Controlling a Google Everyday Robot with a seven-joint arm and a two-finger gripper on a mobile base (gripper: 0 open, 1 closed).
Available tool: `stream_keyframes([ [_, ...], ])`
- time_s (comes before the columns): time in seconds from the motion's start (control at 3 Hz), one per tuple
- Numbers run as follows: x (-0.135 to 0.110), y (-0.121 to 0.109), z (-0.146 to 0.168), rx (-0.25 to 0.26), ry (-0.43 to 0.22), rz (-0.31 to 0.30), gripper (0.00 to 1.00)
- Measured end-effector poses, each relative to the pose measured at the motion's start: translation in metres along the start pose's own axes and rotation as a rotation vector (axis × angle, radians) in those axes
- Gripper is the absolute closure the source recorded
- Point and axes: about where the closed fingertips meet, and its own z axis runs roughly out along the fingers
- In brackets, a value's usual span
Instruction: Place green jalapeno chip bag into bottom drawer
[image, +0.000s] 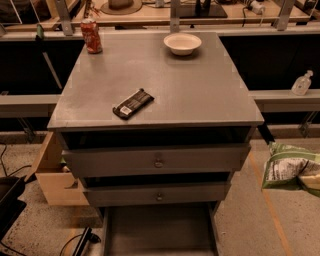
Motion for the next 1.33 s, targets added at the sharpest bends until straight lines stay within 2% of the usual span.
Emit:
stream_keyframes([
  [0.33,0.023,0.023,0.05,-0.017,0.001,-0.003,1.0],
  [0.67,0.071,0.038,0.134,-0.066,0.019,0.022,1.0],
  [1.0,0.109,0.041,0.2,-0.096,-0.003,0.005,1.0],
  [1.33,0.146,0.039,0.245,-0.094,0.005,-0.063,1.0],
])
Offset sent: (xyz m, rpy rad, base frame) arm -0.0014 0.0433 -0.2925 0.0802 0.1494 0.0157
